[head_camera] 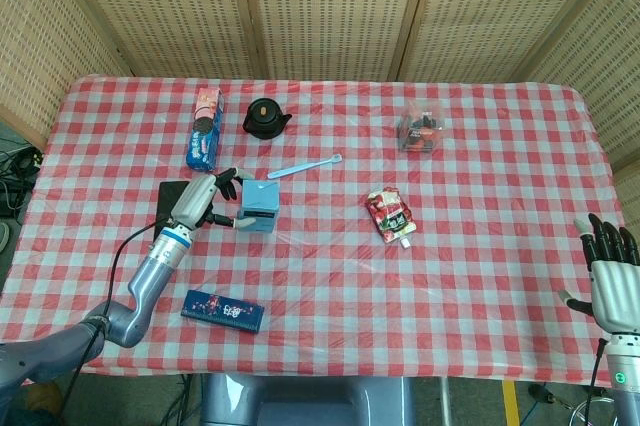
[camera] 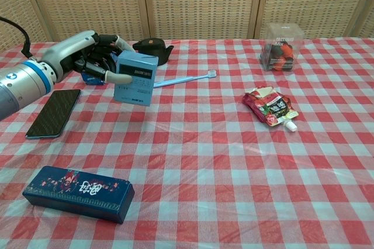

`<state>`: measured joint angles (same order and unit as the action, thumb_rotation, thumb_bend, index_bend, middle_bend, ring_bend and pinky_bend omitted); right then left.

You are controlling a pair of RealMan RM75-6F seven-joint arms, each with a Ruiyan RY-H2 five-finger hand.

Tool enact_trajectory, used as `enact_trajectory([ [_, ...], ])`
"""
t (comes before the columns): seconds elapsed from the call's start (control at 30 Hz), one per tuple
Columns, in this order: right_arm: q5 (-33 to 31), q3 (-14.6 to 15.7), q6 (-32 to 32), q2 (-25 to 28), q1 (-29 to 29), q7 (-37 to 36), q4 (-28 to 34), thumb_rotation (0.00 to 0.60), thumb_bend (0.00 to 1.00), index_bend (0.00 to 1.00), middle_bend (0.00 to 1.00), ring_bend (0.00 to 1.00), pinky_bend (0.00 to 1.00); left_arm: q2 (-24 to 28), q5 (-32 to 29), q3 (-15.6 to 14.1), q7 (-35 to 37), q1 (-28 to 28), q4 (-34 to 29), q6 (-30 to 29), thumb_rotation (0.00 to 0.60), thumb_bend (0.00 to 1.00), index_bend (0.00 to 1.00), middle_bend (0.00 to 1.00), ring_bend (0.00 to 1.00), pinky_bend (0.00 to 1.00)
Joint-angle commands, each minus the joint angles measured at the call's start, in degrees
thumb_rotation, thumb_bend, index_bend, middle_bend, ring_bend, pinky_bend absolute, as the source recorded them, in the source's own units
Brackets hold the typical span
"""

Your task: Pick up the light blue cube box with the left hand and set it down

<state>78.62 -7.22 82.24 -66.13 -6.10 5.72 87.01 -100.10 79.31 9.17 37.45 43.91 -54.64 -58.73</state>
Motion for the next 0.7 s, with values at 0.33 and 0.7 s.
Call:
enact_trajectory([
  [0.33, 0.0, 0.1, -0.4, -0.2, -0.2, 0.2, -0.2, 0.600, 0.00, 0.00, 0.00, 0.00, 0.00, -6.3, 2.7, -2.1, 8.5, -1.2, 10.1, 1.2, 0.600, 0.00, 0.45, 0.46, 0.51, 0.48],
  [0.7, 0.2, 0.1, -0.1, 0.0, -0.1, -0.1, 0.1, 0.600, 0.00, 0.00, 0.00, 0.00, 0.00, -3.6, 4.9, -4.6, 8.8, -2.3, 7.7, 1.7, 0.600, 0.00, 0.00, 0.01, 0.04, 0.09],
])
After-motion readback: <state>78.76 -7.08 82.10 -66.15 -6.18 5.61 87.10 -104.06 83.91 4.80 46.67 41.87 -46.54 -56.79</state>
